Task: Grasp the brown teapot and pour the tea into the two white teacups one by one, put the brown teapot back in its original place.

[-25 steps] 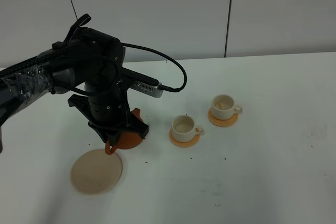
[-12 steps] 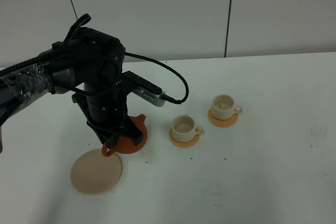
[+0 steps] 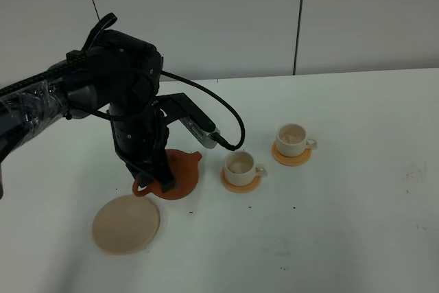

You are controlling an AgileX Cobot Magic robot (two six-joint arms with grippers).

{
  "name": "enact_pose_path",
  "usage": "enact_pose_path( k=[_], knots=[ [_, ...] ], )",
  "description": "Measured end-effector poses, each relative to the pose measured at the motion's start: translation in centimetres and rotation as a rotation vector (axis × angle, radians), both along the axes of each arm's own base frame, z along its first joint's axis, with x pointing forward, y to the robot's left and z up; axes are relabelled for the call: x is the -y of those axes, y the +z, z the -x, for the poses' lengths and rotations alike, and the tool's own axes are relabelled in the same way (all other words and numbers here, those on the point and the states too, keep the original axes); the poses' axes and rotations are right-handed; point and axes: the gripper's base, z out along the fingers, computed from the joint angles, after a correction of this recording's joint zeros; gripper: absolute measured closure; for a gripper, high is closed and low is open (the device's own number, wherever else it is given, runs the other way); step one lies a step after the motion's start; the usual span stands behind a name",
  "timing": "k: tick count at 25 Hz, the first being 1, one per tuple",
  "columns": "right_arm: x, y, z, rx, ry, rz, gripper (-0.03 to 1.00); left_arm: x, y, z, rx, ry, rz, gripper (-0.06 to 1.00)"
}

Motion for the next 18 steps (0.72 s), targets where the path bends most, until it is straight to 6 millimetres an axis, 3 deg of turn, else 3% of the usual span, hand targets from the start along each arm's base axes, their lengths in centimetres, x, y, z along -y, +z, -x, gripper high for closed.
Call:
enact_pose_path(
  k=[12, 18],
  knots=[
    [0.0, 0.0, 0.0, 0.001, 0.000, 0.000, 0.73, 0.7, 3.8, -1.9, 0.085, -0.354, 0.006, 0.77],
    [0.0, 0.0, 0.0, 0.001, 0.000, 0.000, 0.73, 0.8, 4.2, -2.1, 0.092, -0.465, 0.000, 0.77]
  ],
)
